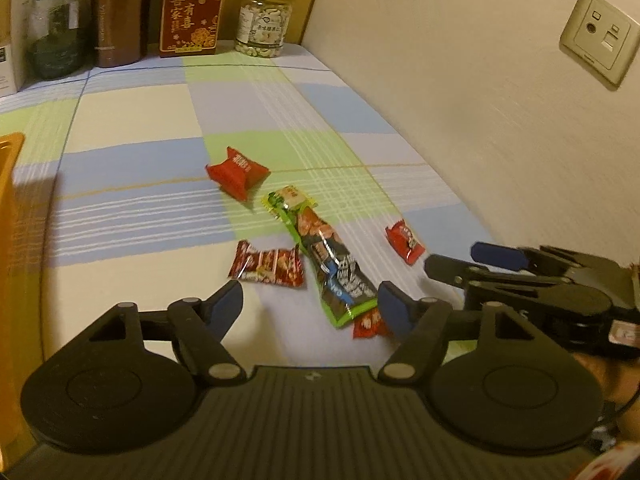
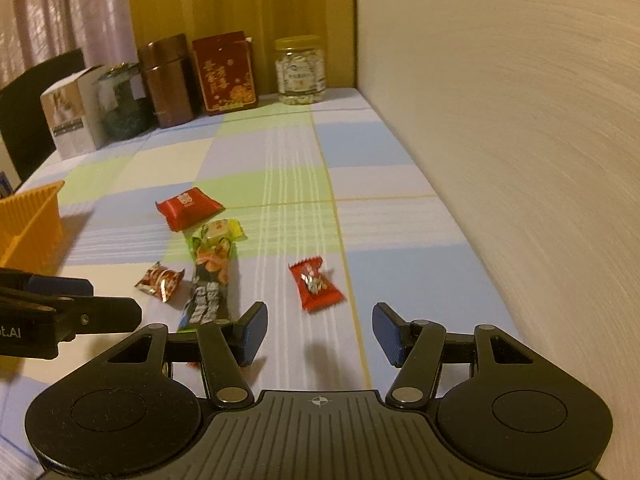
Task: Organize snacks
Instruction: 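Grasp the long green snack bar with the left tool while the right tool grasps a red candy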
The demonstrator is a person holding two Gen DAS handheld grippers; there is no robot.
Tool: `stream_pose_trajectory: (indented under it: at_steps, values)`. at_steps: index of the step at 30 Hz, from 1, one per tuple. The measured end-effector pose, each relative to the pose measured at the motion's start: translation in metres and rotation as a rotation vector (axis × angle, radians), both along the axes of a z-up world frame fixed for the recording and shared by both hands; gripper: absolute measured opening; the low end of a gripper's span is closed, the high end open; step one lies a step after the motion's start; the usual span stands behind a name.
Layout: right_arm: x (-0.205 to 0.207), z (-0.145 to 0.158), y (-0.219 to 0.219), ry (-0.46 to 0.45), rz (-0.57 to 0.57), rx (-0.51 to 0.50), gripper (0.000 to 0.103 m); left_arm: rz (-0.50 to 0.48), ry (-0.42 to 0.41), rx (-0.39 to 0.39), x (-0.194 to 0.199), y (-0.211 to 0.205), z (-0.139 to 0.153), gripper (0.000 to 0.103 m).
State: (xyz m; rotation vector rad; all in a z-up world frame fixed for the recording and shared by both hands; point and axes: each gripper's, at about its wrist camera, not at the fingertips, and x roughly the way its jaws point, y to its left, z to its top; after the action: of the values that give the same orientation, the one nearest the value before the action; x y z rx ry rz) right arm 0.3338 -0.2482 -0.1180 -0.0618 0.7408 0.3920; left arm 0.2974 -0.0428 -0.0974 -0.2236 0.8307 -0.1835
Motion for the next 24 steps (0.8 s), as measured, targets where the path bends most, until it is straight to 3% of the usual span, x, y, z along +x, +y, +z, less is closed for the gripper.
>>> stream_pose_trajectory:
  at_steps: [4, 12, 18, 24]
  values:
    - [0.019, -0.007, 0.005, -0.012, 0.034, -0.01, 0.056, -0.011, -0.003, -0.009, 0.01, -0.001, -0.005, 0.06]
    - [0.043, -0.025, 0.02, 0.0, 0.1, -0.065, 0.037, -0.031, -0.006, -0.048, 0.021, -0.002, -0.013, 0.045]
    - [0.044, -0.029, 0.018, 0.006, 0.093, -0.062, 0.018, -0.057, -0.015, -0.072, 0.031, -0.01, -0.017, 0.044]
    - [0.032, -0.023, 0.011, 0.008, 0.051, -0.024, 0.018, -0.055, -0.001, -0.04, 0.045, -0.021, -0.026, 0.044]
